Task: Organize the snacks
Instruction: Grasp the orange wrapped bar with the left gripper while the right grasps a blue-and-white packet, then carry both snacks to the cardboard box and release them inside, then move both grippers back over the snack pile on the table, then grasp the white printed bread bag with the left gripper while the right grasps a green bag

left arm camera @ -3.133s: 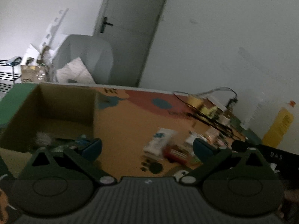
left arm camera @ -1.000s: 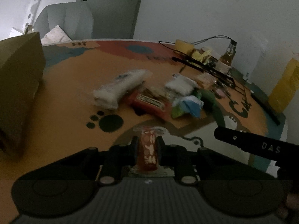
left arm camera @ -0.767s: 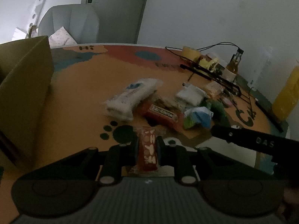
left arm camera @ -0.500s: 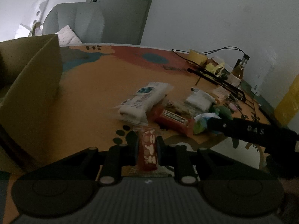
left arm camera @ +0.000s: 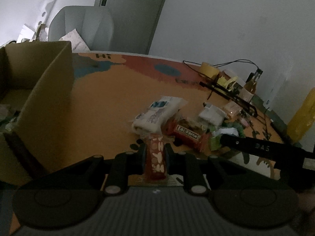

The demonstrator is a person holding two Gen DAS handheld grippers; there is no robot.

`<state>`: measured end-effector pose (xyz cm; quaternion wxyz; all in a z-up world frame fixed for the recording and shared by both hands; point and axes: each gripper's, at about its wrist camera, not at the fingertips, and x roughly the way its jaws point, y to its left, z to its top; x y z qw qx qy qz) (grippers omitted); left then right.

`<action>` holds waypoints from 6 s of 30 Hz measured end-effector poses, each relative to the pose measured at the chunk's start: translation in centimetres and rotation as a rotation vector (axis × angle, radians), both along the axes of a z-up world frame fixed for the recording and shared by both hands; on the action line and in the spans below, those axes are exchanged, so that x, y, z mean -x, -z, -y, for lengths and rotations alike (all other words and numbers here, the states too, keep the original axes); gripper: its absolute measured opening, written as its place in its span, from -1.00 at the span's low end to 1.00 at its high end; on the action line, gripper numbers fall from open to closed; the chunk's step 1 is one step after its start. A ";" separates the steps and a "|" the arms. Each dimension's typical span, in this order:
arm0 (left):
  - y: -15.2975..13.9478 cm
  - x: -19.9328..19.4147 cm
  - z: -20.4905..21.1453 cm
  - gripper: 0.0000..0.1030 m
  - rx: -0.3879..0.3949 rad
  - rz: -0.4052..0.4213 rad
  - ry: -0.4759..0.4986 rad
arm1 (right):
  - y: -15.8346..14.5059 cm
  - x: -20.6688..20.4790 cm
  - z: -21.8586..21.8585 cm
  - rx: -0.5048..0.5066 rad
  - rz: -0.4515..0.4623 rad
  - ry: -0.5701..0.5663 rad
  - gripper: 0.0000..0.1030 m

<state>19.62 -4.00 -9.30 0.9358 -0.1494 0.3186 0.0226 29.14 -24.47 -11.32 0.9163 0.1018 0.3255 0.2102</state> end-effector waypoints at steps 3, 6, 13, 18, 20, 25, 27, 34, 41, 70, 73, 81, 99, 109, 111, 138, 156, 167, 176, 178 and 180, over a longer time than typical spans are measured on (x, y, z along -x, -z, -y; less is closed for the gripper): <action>-0.6 0.6 0.1 -0.65 -0.003 0.022 0.003 | -0.7 0.6 0.1 -0.010 0.023 -0.007 -0.62; -1.2 1.2 -0.1 -0.65 -0.002 0.042 -0.001 | -1.6 1.3 -0.2 -0.016 0.045 -0.021 -0.63; -3.0 2.5 -1.0 -0.65 -0.008 0.092 -0.002 | -3.3 2.8 -1.7 -0.027 0.090 -0.059 -0.63; -5.2 3.8 -2.2 -0.65 -0.043 0.150 -0.012 | -4.4 3.7 -3.6 -0.018 0.123 -0.091 -0.62; -5.7 4.5 -2.6 -0.65 -0.054 0.163 -0.023 | -4.8 4.2 -4.5 -0.017 0.134 -0.111 -0.62; -6.8 5.9 -4.5 -0.65 -0.071 0.180 -0.050 | -6.1 5.0 -7.2 -0.034 0.159 -0.158 -0.62; -7.2 6.4 -5.4 -0.65 -0.073 0.189 -0.066 | -6.7 5.4 -8.6 -0.038 0.172 -0.185 -0.62; -8.4 7.5 -9.0 -0.65 -0.072 0.210 -0.138 | -8.6 6.3 -13.5 -0.051 0.209 -0.268 -0.62; -8.7 7.9 -12.7 -0.65 -0.062 0.213 -0.189 | -9.6 6.7 -17.7 -0.036 0.218 -0.319 -0.62; -7.2 7.5 -21.1 -0.06 0.041 0.172 -0.313 | -8.3 5.9 -25.2 -0.021 0.145 -0.366 -0.36; -7.6 8.0 -20.9 0.17 0.038 0.183 -0.318 | -8.6 6.2 -25.1 -0.030 0.147 -0.373 -0.21; -8.6 8.7 -19.3 0.73 0.010 0.212 -0.331 | -9.2 6.3 -22.2 -0.032 0.170 -0.306 0.26; -9.4 7.5 -11.3 0.92 -0.022 0.235 -0.210 | -10.6 6.9 -10.8 0.034 0.278 -0.091 1.00; -9.2 6.2 -6.8 0.92 -0.024 0.215 -0.125 | -9.7 6.8 -6.6 0.093 0.261 -0.003 1.00; -8.9 5.8 -6.1 0.93 -0.025 0.207 -0.110 | -9.4 6.6 -5.7 0.095 0.252 0.015 1.00; -4.1 -2.0 -0.5 0.61 -0.008 0.127 0.025 | -3.6 1.5 2.2 0.052 0.112 0.166 0.69; 0.9 -9.6 -0.9 0.15 -0.035 -0.027 0.025 | 0.4 -5.3 1.9 0.046 0.003 0.222 0.46; 2.5 -11.0 -0.1 0.15 -0.053 -0.059 0.042 | 1.1 -5.6 1.3 0.134 -0.002 0.219 0.19; 2.2 -9.9 -0.1 -0.46 -0.058 -0.063 0.040 | 0.9 -4.3 2.4 0.082 0.018 0.190 -0.27; 1.9 -9.3 -0.2 -0.50 -0.045 -0.053 0.036 | 0.4 -3.8 2.2 0.084 0.037 0.183 -0.27; 1.6 -8.9 -0.1 -0.51 -0.036 -0.047 0.040 | -0.2 -3.3 2.1 0.075 0.055 0.171 -0.28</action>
